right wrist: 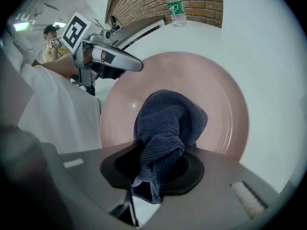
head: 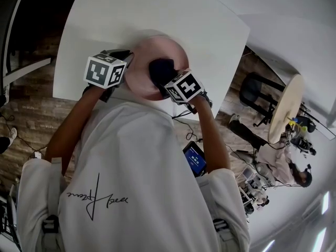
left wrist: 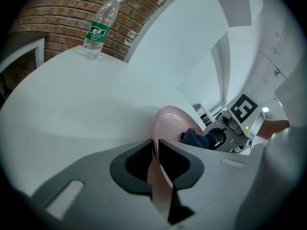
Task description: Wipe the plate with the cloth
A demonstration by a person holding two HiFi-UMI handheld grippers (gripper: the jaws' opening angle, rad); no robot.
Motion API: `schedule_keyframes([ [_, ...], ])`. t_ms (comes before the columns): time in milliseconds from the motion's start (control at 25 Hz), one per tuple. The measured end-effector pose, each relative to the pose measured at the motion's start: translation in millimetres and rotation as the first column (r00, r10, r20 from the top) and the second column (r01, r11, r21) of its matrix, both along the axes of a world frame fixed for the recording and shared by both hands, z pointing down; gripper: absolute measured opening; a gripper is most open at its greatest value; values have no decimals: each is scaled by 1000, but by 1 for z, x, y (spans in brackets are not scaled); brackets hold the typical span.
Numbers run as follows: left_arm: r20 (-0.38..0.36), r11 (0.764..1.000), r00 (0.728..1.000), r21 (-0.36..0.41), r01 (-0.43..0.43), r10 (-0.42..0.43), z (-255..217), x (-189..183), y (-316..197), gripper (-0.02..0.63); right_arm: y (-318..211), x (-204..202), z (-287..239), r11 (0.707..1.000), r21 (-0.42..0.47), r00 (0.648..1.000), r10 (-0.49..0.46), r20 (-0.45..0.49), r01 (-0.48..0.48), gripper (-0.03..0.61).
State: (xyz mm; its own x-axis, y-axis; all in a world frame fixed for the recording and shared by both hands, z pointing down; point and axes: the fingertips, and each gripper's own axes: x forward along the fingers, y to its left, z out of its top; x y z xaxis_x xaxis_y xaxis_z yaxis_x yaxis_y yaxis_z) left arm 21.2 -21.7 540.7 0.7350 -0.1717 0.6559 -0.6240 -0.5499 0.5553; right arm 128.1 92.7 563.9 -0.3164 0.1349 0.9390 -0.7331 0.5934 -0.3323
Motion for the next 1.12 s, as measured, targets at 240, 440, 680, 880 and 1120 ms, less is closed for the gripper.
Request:
schedule_keyframes([
  [240, -4, 1000, 1000, -6, -4, 4, 1, 2, 2, 57, -6, 9, 0, 998, 39, 998, -37, -51, 39, 107],
  [440, -6, 1000, 1000, -10, -5, 5, 1, 2, 2, 61, -15, 15, 2, 993, 88, 992, -69, -109, 79, 110],
  [680, -10, 1000, 1000, -25, -9, 8, 3, 3, 5, 64, -21, 19, 0, 991, 117, 991, -51, -120, 65, 115],
  [880, -11, 1000, 1000, -26, -9, 8, 2, 3, 5, 67, -28, 21, -1, 987, 145, 990, -51, -131, 70, 115],
  [1120, -7, 1000, 1000, -7, -10, 10, 0, 3, 3, 69, -35, 24, -1, 984, 178, 989, -2, -147, 29, 114],
])
